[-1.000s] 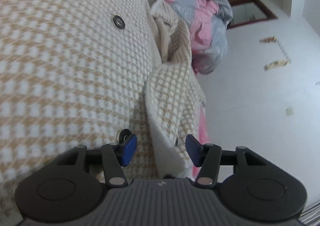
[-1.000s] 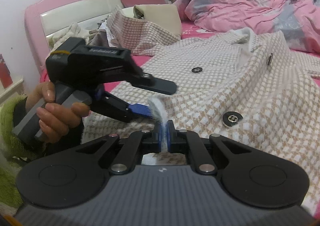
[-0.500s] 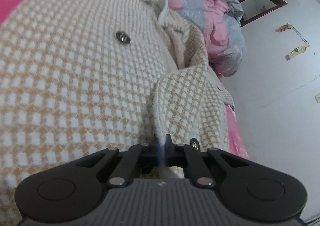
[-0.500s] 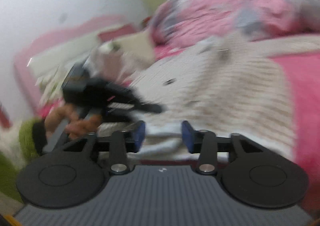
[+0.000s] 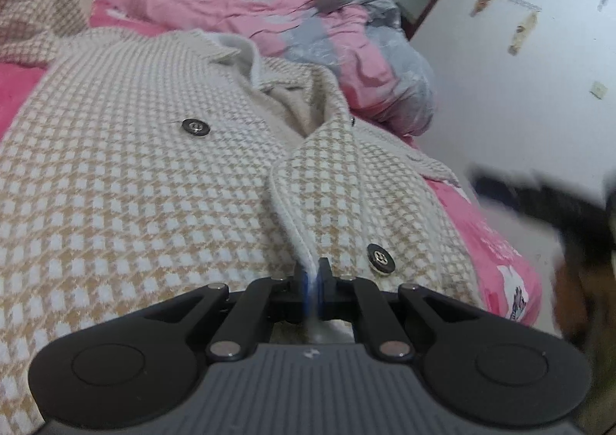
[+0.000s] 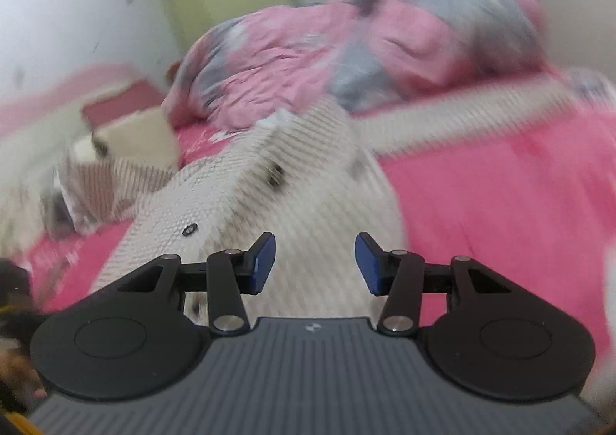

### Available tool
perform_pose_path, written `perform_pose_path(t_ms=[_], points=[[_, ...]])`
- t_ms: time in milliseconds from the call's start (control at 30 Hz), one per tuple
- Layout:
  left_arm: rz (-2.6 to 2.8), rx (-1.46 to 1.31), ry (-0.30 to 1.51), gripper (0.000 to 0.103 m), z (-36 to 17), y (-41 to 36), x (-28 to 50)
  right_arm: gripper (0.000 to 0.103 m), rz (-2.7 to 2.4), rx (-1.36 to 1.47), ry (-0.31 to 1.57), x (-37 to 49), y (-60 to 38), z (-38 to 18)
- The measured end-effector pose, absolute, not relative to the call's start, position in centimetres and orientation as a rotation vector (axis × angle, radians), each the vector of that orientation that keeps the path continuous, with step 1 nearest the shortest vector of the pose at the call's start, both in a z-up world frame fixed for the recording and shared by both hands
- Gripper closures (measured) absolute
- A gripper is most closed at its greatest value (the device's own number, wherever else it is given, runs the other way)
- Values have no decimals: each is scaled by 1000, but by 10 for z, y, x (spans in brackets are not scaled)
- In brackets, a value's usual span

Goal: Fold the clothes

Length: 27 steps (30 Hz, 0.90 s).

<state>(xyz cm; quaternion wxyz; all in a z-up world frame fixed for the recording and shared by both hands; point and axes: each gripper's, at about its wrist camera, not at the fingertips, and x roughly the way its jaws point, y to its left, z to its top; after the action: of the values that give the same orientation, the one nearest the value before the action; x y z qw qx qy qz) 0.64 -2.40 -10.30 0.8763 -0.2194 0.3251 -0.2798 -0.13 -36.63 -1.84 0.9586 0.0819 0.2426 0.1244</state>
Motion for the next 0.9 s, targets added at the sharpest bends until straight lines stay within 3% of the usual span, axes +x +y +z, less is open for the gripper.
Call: perform_pose_path(t_ms=[267,500,633,833,900], points=[[-670,-438,601,98,-116,-25,3,60,326,-466,476,158,-233,13],[-769,-483,560,98,-123,-27,14,70,269,-978,588,289,-192,-54],[-821,-498,534,98,-127,-30,16,70,279,-1138,693,329,-197,-83],[-853,-472,498,98,-129,-35,14,68,275,-1245,696,354,-199,-104],[-858,-498,500,98,-130,-33,15,80,265,-1221,682,358,-198,-104]])
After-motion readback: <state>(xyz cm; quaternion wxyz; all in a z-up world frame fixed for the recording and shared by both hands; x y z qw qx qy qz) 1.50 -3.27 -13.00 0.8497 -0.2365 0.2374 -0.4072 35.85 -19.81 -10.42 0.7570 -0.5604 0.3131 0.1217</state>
